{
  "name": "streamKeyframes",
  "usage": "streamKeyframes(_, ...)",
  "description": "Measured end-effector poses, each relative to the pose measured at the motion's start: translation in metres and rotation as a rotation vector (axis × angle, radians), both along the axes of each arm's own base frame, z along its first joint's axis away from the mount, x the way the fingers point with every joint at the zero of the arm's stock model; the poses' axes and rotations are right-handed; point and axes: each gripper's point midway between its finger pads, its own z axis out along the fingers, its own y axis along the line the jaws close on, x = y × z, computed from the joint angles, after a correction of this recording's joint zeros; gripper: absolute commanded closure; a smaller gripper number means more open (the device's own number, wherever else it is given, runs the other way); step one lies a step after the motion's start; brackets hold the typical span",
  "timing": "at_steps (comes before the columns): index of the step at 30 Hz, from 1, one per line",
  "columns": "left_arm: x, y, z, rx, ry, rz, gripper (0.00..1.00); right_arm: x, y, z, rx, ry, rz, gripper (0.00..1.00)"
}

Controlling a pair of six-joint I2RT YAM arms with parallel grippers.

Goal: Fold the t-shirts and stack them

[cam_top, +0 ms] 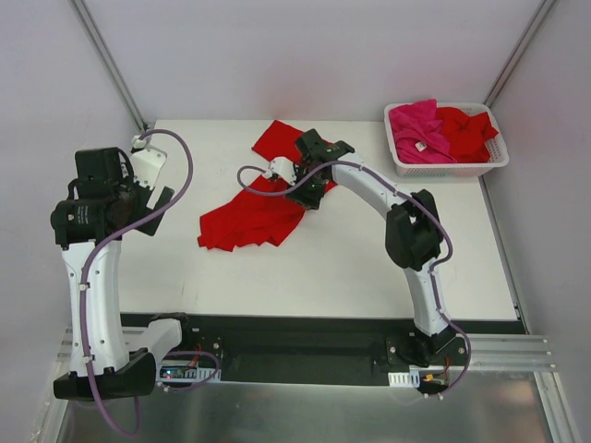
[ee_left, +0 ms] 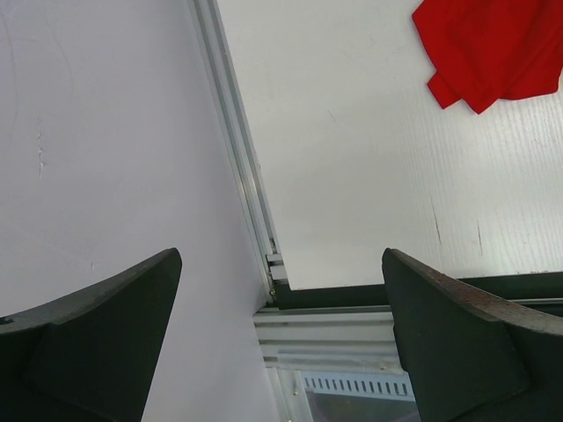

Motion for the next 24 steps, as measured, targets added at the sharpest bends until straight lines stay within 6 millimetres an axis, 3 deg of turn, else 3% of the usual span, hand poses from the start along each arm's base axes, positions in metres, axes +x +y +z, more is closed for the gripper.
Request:
streamKeyframes(6, -0.003, 0.000, -0.001, -0.007, -0.004, 0.011, 0.01, 0.004, 0.022, 0.006, 0.031, -0.050, 0.029, 0.41)
streamKeyframes(12, -0.004, 0.001, -0.001, -0.003, -0.006, 0.018, 0.01, -0.011, 0.037, -0.020, -0.007, -0.012, 0.081, 0.43)
streamKeyframes(13, -0.004, 0.001, -0.001, -0.003, -0.006, 0.018, 0.01, -0.013, 0.038, -0.026, -0.019, -0.006, 0.087, 0.46)
streamKeyframes(14, -0.004, 0.001, -0.001, -0.004, -0.006, 0.019, 0.01, -0.015, 0.038, -0.032, -0.031, 0.002, 0.091, 0.55)
streamKeyframes(16, -0.004, 0.001, -0.001, -0.004, -0.006, 0.020, 0.01, -0.016, 0.039, -0.041, -0.054, 0.008, 0.097, 0.59)
streamKeyframes(18, -0.004, 0.001, -0.001, -0.005, -0.006, 0.020, 0.01, -0.014, 0.038, -0.047, -0.073, 0.003, 0.096, 0.82)
streamKeyframes(20, -0.004, 0.001, -0.001, -0.005, -0.007, 0.021, 0.01, -0.010, 0.036, -0.049, -0.092, -0.010, 0.092, 0.99)
streamKeyframes(24, -0.004, 0.001, -0.001, -0.006, -0.007, 0.021, 0.01, -0.004, 0.031, -0.047, -0.112, -0.033, 0.074, 0.99)
